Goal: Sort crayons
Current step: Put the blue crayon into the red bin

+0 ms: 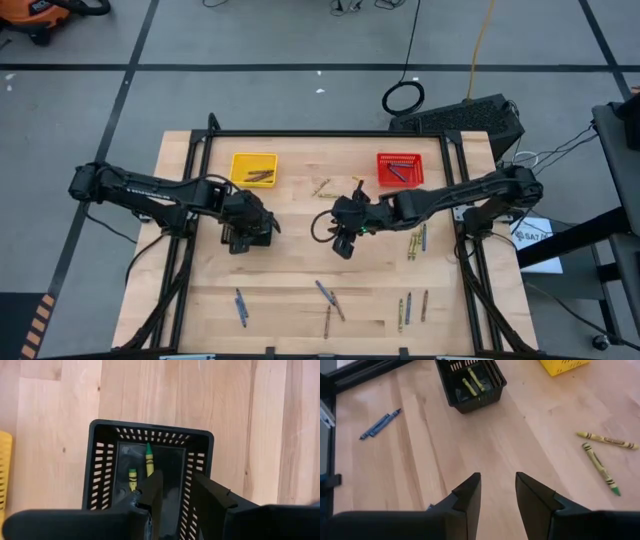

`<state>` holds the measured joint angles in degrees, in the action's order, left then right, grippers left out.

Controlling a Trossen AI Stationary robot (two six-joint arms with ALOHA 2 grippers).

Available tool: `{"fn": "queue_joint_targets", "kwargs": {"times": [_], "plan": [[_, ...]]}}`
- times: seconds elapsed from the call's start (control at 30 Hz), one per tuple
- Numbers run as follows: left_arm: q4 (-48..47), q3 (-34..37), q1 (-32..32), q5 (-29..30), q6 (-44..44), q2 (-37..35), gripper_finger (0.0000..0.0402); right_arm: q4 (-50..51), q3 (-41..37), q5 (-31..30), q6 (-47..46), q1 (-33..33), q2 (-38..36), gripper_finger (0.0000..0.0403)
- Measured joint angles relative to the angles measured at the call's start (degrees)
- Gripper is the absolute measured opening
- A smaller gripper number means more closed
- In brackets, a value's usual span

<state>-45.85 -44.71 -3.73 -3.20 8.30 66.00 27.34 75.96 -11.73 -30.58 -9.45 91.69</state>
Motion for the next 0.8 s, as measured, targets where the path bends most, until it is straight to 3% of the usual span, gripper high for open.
{"fn": "queue_joint_targets", "kwargs": {"times": [0.33, 0.8], "plan": [[1.08, 0.00, 0.00, 3.79, 0.26, 0.00, 0.0103, -2.35, 0.00, 2.86, -7.50, -0.16, 1.78, 0.0109], [3.48, -0.02, 0.00, 4.15, 0.43, 0.00, 0.0103, -7.09, -0.02, 6.09, -13.31, -1.55, 7.37, 0.0109]]}}
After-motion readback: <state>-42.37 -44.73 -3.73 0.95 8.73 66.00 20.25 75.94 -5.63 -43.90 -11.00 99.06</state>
